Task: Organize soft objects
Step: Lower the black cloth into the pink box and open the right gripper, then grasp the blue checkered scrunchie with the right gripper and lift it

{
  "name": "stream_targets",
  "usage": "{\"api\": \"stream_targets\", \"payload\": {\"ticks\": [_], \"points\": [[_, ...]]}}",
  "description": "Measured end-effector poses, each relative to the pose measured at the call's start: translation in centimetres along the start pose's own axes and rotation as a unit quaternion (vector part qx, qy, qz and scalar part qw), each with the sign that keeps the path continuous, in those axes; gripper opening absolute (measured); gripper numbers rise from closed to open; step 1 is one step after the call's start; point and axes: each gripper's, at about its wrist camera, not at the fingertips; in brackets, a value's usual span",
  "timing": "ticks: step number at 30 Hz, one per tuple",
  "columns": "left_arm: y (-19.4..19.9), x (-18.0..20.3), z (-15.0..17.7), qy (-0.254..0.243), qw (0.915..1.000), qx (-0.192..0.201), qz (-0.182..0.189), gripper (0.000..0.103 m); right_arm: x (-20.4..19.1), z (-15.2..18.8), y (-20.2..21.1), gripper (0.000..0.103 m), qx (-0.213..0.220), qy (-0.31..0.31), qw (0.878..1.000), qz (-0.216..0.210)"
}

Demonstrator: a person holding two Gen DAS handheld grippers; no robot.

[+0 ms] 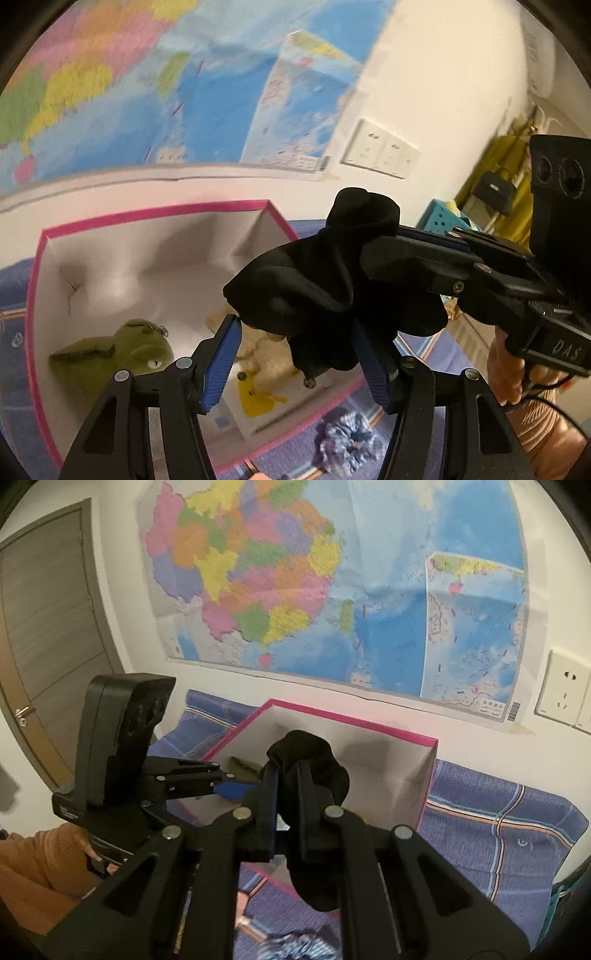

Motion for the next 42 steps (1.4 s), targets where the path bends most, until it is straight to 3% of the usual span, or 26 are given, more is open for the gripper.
{"api": "stream_targets", "payload": {"ticks": [4, 7, 14, 17, 19, 24, 30, 37, 42], "points": [[-2.0, -1.1, -0.6, 0.018, 0.9996, -0.016, -0.015, 0.062, 1.0, -0.2, -2.5, 0.011, -0.018, -0.002, 1.0, 0.007], [-3.3, -1.3, -1.2, 0.022, 0.9982, -0.028, -0.048, 0.062, 2.0, -0.2, -4.6, 0.011, -0.03, -0.014, 0.999, 0.015], [-5.1, -2.4, -2.0, 0.046, 0.9945, -0.044, -0.084, 0.065, 4.4, -0.2, -7.9, 0.013, -0.037, -0.026, 0.996, 0.079], [-5.5, -3.1, -1.5, 0.053, 0.9921, -0.054, -0.1, 0.065, 6.0, 0.4, -9.0, 0.036, -0.056, -0.049, 0.991, 0.113], [-5.5, -3.4, -1.0, 0.053, 0.9915, -0.059, -0.103, 0.065, 6.8, 1.0, -9.2, 0.037, -0.06, -0.069, 0.99, 0.108], [-4.7, -2.8, 0.5, 0.033, 0.9935, -0.051, -0.096, 0.065, 6.3, 2.1, -7.6, 0.037, -0.059, -0.059, 0.991, 0.102], [-1.1, -0.5, 2.3, -0.018, 0.9975, -0.014, -0.067, 0.065, 4.4, 3.5, -3.1, 0.037, -0.031, -0.06, 0.996, 0.054], [3.0, 2.2, 5.4, -0.067, 0.997, 0.015, -0.037, 0.065, 1.6, 7.9, 2.7, 0.043, -0.015, -0.053, 0.998, 0.006], [4.1, 3.5, 7.9, -0.071, 0.9974, 0.014, -0.005, 0.065, 1.2, 12.4, 4.2, 0.046, -0.036, -0.083, 0.996, -0.006]]}}
Point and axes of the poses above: each gripper's, at about its wrist camera, not at the fingertips, and y roughly against the way its jaws point, x to its right, z to its underside, and after that the axes turned 1 degree about x, right-handed
